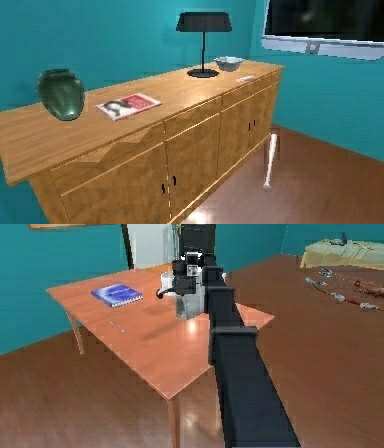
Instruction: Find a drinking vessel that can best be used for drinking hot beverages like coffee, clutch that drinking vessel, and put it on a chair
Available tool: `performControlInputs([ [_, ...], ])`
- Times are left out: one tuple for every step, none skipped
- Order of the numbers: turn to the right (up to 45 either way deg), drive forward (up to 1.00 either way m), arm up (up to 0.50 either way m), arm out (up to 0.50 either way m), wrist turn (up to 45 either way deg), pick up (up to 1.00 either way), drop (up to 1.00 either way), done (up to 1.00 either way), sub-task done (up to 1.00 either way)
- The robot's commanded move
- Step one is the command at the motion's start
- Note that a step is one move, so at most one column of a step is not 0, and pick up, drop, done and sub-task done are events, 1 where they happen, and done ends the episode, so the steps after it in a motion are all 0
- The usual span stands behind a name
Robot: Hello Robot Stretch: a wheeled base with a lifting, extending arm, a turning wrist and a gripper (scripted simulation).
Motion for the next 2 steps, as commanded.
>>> performControlInputs([
  [0.0, 0.00, 0.00, 0.00, -45.0, 0.00, 0.00, 0.00, 0.00],
  [0.0, 0.00, 0.00, 0.00, -45.0, 0.00, 0.00, 0.00, 0.00],
])
